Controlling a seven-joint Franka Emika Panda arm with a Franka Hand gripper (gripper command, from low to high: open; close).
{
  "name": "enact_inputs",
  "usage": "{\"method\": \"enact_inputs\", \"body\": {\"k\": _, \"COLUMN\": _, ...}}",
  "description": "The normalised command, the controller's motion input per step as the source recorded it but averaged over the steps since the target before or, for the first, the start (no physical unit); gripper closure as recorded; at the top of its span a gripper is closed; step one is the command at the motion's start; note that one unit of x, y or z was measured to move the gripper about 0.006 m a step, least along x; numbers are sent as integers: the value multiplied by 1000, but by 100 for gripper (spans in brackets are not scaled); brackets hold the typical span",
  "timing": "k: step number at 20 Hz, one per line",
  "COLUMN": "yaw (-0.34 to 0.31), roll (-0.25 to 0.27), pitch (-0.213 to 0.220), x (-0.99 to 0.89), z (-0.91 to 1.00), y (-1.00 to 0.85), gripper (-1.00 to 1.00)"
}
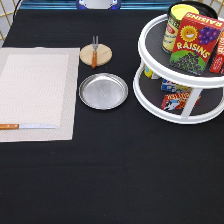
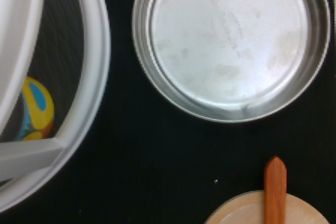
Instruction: Arrange plate and fork
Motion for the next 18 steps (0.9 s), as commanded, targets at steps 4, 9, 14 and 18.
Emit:
{"method": "enact_inputs", "body": {"k": 4, "yaw": -3, "roll": 0, "pitch": 0, "x": 76, "z": 0, "y": 0, "gripper": -100}}
{"method": "enact_inputs", "body": {"k": 9, "yaw": -2, "roll": 2, "pitch": 6, "x": 391, "z": 0, "y": -67, "gripper": -100}}
{"method": "enact_inputs", "body": {"k": 14, "yaw": 0, "roll": 41, "pitch": 2, "x": 577, "z": 0, "y": -225, "gripper": -100}}
{"method": "enact_inputs", "body": {"k": 18, "yaw": 0, "roll": 74, "pitch": 3, "x": 653, "z": -36, "y": -292, "gripper": -100}}
